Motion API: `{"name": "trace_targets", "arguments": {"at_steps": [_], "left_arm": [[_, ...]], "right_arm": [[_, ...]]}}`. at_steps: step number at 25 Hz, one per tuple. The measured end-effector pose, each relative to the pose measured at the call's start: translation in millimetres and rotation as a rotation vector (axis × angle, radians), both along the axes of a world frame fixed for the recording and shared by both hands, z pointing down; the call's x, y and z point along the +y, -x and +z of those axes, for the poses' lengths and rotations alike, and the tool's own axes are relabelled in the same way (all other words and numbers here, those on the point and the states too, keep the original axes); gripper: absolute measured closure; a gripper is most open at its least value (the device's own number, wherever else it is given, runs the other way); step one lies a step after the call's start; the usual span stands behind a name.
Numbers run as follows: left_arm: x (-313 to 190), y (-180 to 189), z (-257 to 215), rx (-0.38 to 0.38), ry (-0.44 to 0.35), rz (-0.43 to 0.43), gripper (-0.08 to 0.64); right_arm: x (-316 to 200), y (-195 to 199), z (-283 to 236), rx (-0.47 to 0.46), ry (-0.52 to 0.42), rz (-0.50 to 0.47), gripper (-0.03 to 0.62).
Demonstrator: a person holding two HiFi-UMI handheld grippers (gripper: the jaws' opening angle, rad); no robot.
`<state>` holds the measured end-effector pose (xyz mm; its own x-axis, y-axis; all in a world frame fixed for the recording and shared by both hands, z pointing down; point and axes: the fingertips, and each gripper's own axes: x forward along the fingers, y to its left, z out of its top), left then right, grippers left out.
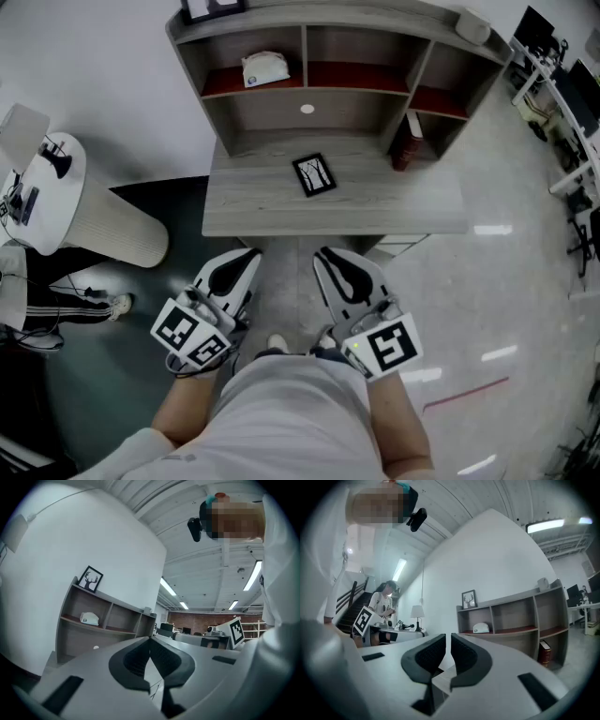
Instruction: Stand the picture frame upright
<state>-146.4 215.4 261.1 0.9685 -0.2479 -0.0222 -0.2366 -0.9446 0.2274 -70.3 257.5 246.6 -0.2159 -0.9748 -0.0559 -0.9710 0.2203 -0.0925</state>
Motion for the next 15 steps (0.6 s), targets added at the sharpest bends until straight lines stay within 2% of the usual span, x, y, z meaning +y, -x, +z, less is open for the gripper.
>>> {"name": "trace_targets", "arguments": {"at_steps": [6, 15], "left_arm": [[6.6, -8.1, 4.3, -0.018, -0.015, -0.017, 0.545], [16.4, -25.7, 10.0, -0.049, -0.027, -0.076, 0.545]], "right_arm": [[10.8, -16.8, 10.9, 0.011, 0.026, -0.004, 0.546], [35.4, -57.5, 9.9, -0.088, -0.029, -0.023, 0.545]]}}
